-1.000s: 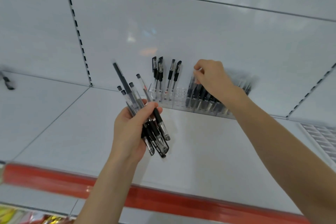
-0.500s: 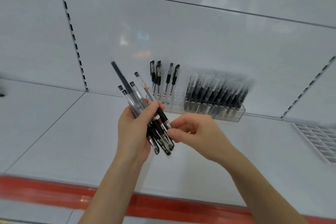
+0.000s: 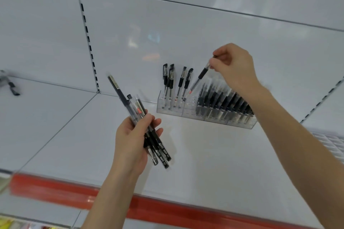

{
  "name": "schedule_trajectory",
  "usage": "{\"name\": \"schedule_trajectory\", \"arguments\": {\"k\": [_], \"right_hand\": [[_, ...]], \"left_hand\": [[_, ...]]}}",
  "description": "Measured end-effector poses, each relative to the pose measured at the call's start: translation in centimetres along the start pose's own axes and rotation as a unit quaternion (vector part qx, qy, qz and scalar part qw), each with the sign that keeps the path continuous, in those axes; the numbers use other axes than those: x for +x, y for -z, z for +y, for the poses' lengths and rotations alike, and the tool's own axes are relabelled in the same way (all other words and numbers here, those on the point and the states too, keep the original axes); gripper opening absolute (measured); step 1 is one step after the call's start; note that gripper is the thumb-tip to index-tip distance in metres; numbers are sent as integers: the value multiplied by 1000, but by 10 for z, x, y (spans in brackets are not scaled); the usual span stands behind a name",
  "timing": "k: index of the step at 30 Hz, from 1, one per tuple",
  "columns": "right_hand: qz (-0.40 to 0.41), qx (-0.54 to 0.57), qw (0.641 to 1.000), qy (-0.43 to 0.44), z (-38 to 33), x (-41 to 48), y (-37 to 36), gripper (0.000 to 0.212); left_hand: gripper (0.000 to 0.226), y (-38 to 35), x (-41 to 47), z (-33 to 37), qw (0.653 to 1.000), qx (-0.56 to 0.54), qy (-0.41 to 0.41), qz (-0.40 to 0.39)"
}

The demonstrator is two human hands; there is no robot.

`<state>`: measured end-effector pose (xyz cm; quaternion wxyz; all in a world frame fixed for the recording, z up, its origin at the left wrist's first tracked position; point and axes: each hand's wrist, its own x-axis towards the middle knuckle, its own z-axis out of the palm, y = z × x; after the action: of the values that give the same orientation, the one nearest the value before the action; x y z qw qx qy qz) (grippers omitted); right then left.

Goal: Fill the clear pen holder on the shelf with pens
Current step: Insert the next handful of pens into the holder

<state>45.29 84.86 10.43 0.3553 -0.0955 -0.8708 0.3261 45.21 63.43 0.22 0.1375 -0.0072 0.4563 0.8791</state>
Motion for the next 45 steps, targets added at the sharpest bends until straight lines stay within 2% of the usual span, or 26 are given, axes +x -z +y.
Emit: {"name": "schedule_trajectory", "arguments": {"k": [8,14,18,20,22,24,26,28,31,33,37,41,42,43,44,45], "right_hand": [[-38,-44,996,60,1,24,-39,13],[-140,-109,983,55,8,21,-63,13],[-149,-112,982,41,6,15,-68,22],[-110,-77,990,32,2,9,-61,27],[-81,5,997,15,-7,-6,-48,20],[-137,72,988,-16,-18,-29,-37,13],[-229,91,968,-44,-25,-49,-33,15],[-270,108,955,-55,-25,-61,-35,18],[-241,141,959,-58,-22,-64,-33,9],[-187,183,961,-91,-19,-59,-25,5],[-79,291,939,-163,-6,-49,-11,3],[-54,317,926,-195,7,-51,-7,6],[-53,291,938,-184,11,-55,-7,8],[-45,219,964,-144,16,-59,-8,10],[-33,115,990,-76,20,-64,-9,12],[-22,7,1000,12,23,-70,-10,13]], "left_hand": [[4,6,0,2,1000,-11,-8,10],[3,6,1,-2,1000,-11,4,-1],[6,5,-2,-3,999,-13,22,-22],[6,3,-3,-3,999,-12,29,-36],[6,1,-4,-3,998,-4,35,-50],[6,-3,-6,-3,997,7,43,-67],[6,-8,-8,-5,995,16,50,-86],[7,-15,-10,-7,992,28,55,-107],[6,-19,-13,-10,989,47,62,-128],[7,-17,-14,-12,987,57,65,-132],[10,-12,-17,-13,985,82,71,-133],[3,-9,-19,-11,987,98,53,-115],[3,-9,-19,-10,988,98,45,-110],[3,-9,-18,-9,989,98,37,-106],[3,-9,-18,-8,989,99,29,-104],[4,-9,-18,-8,989,102,21,-104]]}}
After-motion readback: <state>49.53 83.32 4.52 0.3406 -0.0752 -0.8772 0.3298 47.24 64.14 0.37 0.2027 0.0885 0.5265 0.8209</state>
